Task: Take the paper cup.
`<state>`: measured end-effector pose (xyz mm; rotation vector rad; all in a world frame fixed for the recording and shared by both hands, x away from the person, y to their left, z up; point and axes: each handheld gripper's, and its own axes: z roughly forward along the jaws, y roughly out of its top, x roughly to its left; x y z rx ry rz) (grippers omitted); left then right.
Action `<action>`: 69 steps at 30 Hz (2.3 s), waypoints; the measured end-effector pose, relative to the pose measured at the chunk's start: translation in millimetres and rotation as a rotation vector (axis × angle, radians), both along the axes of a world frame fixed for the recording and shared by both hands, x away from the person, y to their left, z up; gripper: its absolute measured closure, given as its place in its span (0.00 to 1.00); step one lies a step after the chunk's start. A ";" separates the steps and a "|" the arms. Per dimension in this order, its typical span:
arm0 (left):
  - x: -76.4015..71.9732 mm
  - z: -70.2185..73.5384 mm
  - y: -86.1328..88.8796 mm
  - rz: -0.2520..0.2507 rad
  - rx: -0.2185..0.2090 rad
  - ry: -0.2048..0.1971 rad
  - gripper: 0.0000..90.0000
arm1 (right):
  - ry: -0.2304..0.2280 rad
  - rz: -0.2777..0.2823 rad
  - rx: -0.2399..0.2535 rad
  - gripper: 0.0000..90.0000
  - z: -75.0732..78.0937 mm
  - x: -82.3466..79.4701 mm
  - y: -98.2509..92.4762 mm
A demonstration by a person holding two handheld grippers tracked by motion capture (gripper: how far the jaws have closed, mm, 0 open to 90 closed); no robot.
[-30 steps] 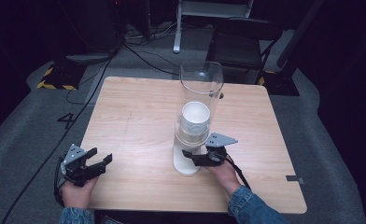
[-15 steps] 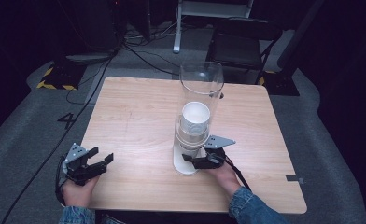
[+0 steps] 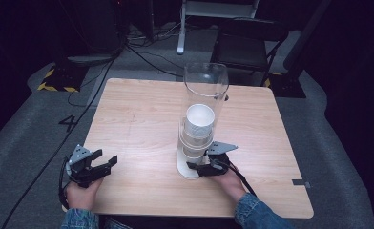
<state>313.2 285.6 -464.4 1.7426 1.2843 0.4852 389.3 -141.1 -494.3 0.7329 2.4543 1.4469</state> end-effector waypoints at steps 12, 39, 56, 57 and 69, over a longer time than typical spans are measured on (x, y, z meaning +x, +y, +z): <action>6.2 -0.5 -4.6 -0.012 0.000 0.011 0.34 | 0.011 -0.008 -0.004 0.36 -2.7 -2.9 -2.2; 36.1 0.0 -31.1 -0.076 0.006 0.017 0.35 | -0.015 -0.092 -0.033 0.36 4.2 -15.2 -37.6; 61.1 -0.3 -56.0 -0.135 0.024 0.034 0.35 | -0.037 -0.174 -0.031 0.36 10.0 -25.4 -69.8; 61.0 -0.3 -56.1 -0.140 0.031 0.035 0.35 | -0.043 -0.191 -0.014 0.36 13.0 -24.1 -74.7; 55.8 -2.3 -56.9 -0.127 0.057 0.041 0.35 | -0.074 -0.322 0.034 0.36 40.1 -1.5 -94.5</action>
